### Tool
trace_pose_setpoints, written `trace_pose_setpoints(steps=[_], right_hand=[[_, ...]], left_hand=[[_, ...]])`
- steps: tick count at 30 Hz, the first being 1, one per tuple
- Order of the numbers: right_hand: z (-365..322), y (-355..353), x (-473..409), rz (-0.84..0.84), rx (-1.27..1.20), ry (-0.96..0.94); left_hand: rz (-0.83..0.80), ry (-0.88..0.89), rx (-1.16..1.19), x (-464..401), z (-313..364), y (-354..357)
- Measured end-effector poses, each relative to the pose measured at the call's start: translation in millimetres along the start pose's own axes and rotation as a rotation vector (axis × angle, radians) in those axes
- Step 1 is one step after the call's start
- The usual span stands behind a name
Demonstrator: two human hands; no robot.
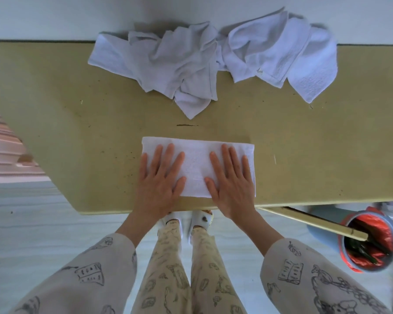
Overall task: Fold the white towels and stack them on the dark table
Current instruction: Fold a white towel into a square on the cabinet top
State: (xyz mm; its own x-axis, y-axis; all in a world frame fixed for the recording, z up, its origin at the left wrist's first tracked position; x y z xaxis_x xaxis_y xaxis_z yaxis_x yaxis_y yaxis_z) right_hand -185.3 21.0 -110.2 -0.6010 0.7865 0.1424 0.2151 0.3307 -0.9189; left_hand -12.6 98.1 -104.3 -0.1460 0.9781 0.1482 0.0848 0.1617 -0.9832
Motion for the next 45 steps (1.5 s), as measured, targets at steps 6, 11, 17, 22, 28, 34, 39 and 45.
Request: trace_pose_setpoints(steps=[6,11,17,22,28,34,39,45], right_hand=[[0.2,-13.5,2.0,0.052,-0.006,0.0],[-42.0,-4.9,-11.0,0.045,-0.053,-0.078],[-47.1,12.6,-18.8,0.031,-0.017,-0.085],[-47.3,13.5,-19.2,0.017,-0.016,-0.071],[-47.9,13.0,-19.5,0.001,-0.013,-0.068],[-48.0,13.5,-20.2,0.0,-0.009,-0.066],[-49.8,14.2,-20.1,-0.018,-0.033,-0.043],[-48.7,-14.5,-21.4,-0.017,-0.423,-0.001]], left_hand=[[-0.049,-0.159,0.116,24.9,-49.5,-2.2],[0.001,-0.709,0.322,17.3,-42.7,-33.1],[-0.257,-0.917,0.483,-4.7,-23.1,-34.6],[-0.31,-0.869,0.493,-10.4,-26.0,-40.5],[-0.345,-0.992,0.923,-13.5,-38.3,-44.6],[-0.295,-0.922,0.886,-21.2,-40.5,-41.7],[-0.045,-0.816,0.673,-17.7,-35.4,-47.7],[0.161,-0.683,0.674,-23.0,-22.9,-87.1]])
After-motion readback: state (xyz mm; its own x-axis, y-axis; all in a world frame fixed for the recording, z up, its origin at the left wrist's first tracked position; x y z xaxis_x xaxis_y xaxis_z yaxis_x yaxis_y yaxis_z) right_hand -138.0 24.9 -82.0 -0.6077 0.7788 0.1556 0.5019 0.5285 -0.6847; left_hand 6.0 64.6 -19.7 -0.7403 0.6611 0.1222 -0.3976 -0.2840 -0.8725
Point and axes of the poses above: each hand's wrist, its own x-axis away from the middle knuckle, its own y-axis out of the palm, z = x × y, the point moved 2 cm from there along -x, towards the middle knuckle, and after that the axes turned 13 degrees about -x, right-handed, at the moved point
